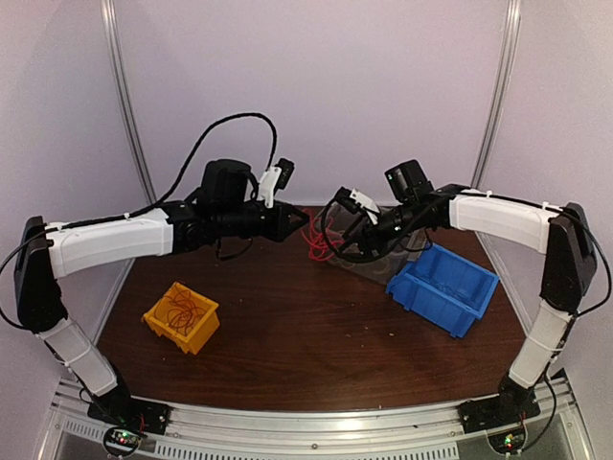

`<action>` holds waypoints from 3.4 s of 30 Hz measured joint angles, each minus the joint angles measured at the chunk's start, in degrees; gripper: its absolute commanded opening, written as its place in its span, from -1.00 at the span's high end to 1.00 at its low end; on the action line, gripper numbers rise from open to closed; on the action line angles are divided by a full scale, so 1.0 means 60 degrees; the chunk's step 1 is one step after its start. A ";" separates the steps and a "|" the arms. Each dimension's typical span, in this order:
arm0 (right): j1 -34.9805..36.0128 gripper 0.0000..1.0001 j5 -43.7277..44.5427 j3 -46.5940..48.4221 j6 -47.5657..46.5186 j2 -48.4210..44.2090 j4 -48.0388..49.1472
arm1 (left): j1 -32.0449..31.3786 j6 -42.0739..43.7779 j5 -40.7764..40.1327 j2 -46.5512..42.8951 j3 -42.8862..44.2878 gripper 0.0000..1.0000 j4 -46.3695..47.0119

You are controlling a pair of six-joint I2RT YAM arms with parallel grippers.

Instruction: Untangle the cables

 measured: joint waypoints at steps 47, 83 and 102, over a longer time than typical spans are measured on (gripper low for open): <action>0.0561 1.00 -0.0889 0.1253 0.0597 -0.1392 -0.0991 | -0.1045 -0.0248 -0.1304 -0.3424 -0.6703 -0.01 0.4768; 0.0579 1.00 -0.1570 0.1453 0.1581 -0.1311 -0.0634 | -0.1446 -0.2623 -0.2364 0.2677 -0.4419 0.09 1.1599; 0.0572 1.00 -0.1789 0.1242 0.2004 -0.1537 -0.0135 | -0.1446 -0.3155 -0.1501 0.4087 -0.3053 0.68 1.1934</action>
